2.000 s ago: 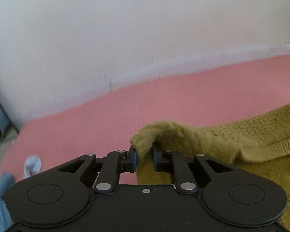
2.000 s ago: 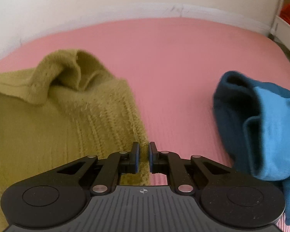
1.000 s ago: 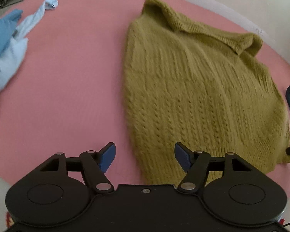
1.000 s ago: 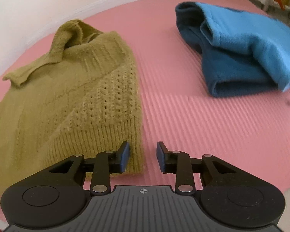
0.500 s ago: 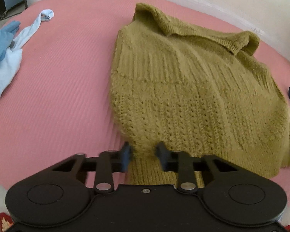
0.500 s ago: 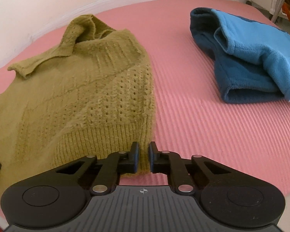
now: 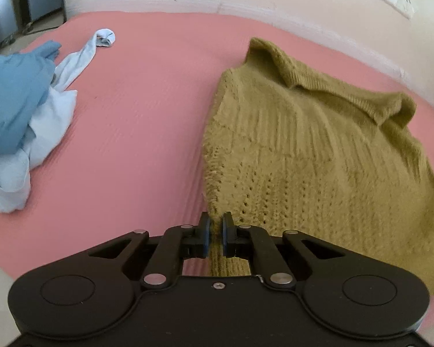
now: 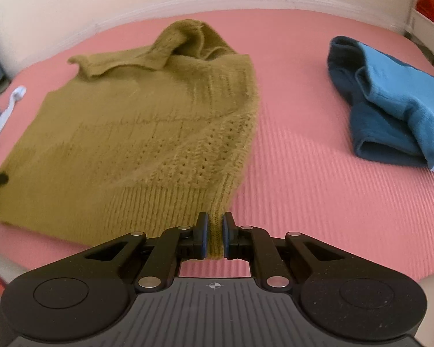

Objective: Fold clothes

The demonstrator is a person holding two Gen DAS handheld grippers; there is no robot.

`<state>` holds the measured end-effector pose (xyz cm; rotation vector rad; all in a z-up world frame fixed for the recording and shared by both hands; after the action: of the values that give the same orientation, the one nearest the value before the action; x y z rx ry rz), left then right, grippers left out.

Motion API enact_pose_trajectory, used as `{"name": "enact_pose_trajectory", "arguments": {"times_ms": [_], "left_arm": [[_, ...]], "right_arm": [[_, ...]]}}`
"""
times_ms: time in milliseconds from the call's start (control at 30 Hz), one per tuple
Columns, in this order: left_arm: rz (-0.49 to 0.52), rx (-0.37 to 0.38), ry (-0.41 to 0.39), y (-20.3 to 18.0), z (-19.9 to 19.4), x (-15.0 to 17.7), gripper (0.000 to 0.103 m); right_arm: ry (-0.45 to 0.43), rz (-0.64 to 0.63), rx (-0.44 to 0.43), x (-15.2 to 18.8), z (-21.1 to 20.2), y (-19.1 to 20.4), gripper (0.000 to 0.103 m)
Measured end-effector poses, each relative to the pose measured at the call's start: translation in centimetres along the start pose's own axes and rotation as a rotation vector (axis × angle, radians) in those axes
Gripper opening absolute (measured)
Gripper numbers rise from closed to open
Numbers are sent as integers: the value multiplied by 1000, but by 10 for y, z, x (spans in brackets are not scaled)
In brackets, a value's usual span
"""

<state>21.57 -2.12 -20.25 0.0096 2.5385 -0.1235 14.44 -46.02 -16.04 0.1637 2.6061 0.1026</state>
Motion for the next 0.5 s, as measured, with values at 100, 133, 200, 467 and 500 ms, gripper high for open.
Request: {"name": "enact_pose_trajectory", "arguments": {"times_ms": [100,133,200,467,500], "left_arm": [[51,-23,25,-2,-3,-2,12],[78,-22,24,0,-6,-4,12],[143,-17,11,5,-15,-11,14],[348,-13,-245,-28,-24,-82,40],[357,6,-261,-35,-16,-94,44]], "right_arm": [[8,-3,21,1,6,-2,12],[6,2,26,0,6,-3,13],[-8,0,33,-3,2,-3,14],[-210,-167,129,-68,-11,4,30],[-232,-185,119,-83,-8,9,30]]}}
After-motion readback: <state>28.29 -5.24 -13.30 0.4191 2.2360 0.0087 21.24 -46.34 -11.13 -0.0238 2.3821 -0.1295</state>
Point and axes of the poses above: each gripper's, at about its wrist camera, not at the fingertips, and z roughly the way its jaws point, y to its left, x to its underside, the point moved 3 cm from there along z, roughly the way its jaws point, and after that the axes turned 1 degree about x, right-handed, at the moved point
